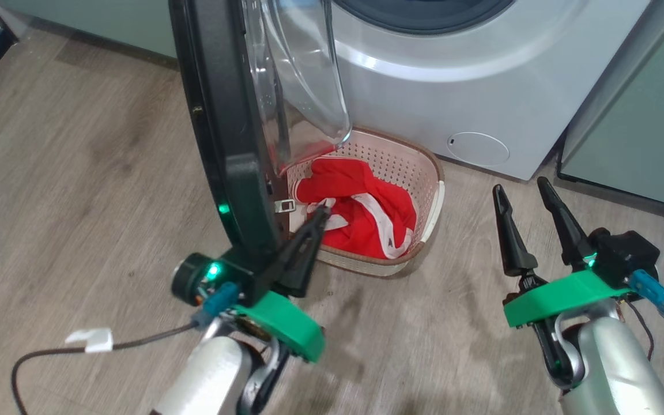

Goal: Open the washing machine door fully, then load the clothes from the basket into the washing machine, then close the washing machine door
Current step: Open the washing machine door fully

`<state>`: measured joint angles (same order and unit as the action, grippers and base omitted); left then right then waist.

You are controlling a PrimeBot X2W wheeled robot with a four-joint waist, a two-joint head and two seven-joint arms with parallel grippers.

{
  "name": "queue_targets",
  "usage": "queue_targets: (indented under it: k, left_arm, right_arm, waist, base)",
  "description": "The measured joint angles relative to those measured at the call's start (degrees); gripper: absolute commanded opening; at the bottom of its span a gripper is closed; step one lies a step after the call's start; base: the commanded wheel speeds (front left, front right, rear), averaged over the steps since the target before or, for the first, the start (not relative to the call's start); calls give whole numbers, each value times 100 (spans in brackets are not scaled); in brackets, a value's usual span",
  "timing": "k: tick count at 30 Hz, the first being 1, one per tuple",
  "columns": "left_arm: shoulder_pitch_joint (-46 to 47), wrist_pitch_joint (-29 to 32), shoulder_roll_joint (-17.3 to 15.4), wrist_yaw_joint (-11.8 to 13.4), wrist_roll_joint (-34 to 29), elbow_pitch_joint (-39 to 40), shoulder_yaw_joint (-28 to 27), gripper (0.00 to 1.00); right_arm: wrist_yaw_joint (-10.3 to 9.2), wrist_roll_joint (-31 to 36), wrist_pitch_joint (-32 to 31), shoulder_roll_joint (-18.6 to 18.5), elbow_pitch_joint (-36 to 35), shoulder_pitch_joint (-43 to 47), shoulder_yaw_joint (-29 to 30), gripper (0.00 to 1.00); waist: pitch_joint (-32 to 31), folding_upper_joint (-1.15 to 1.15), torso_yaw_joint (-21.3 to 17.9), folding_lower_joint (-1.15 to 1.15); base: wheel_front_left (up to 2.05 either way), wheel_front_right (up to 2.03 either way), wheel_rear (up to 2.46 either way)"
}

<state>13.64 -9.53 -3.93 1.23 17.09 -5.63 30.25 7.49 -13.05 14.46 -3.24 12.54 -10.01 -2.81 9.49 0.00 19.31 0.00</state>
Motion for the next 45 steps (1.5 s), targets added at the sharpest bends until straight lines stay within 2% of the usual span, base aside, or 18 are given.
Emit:
queue_targets:
  k: [6,18,27,37,45]
  left_arm:
    - [-2,-125,-41,151,114,-232,-265,0]
    - [-98,-257,-78,252,270,-304,-465,0]
    - [-165,-366,-98,390,387,-308,-686,0]
    - [-154,-425,-198,553,468,-323,-1139,0]
    - [80,-469,-245,647,610,-407,-1636,0]
  right_arm:
    - [0,-23,0,0,25,2,-4,100]
    - [0,-64,0,0,52,5,-5,100]
    - [0,-62,0,0,53,11,47,100]
    - [0,59,0,0,53,-5,62,100]
    - [0,198,-3,0,31,-285,67,100]
  waist:
    - [-27,0,-13,0]
    - [-67,0,58,0]
    - [-27,0,295,0]
    - [195,0,591,0]
    - [522,0,637,0]
  base:
    - [0,0,0]
    - [0,0,0]
    - [0,0,0]
    - [0,0,0]
    - [0,0,0]
